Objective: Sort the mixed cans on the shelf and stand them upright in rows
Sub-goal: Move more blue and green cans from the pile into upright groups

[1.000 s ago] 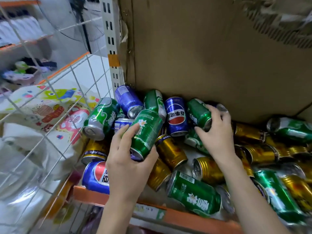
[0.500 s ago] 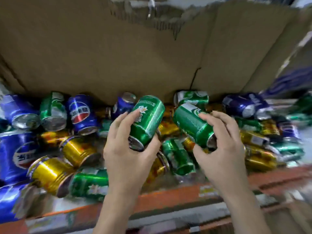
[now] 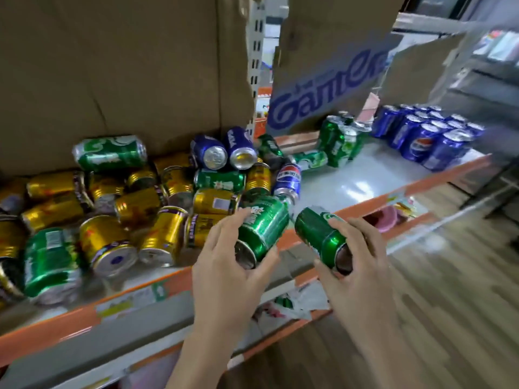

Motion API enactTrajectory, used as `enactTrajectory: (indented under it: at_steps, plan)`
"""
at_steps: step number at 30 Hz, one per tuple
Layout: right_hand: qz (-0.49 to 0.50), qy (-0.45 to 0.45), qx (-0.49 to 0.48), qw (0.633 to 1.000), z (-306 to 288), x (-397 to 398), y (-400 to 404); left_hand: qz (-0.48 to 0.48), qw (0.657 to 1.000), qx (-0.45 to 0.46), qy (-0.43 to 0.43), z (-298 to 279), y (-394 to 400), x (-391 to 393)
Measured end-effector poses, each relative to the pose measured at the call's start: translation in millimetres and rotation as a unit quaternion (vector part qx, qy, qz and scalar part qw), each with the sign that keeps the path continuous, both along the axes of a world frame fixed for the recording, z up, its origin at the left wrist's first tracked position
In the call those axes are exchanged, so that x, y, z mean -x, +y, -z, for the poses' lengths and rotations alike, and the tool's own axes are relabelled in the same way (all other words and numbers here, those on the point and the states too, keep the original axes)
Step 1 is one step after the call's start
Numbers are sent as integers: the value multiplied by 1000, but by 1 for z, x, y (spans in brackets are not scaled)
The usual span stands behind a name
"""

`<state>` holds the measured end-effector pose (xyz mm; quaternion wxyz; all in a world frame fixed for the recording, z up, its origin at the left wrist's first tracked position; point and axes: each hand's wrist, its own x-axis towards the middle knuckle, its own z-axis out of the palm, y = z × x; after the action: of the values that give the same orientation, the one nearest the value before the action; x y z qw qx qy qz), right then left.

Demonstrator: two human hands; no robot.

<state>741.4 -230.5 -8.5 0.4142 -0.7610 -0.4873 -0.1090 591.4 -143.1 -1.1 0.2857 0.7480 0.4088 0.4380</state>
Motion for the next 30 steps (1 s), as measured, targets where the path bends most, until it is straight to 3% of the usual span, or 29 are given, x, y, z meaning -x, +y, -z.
enactTrajectory:
  at_steps: [11, 23, 30]
  plan:
    - [46, 27, 14, 998, 21, -113, -3, 60, 995, 59, 49, 8, 10, -119]
    - [78, -16, 38, 996, 21, -259, 74, 121, 982, 51, 135, 13, 89, -278]
    - [78, 10, 58, 995, 17, -313, 108, 148, 968, 50, 194, 4, 116, -336]
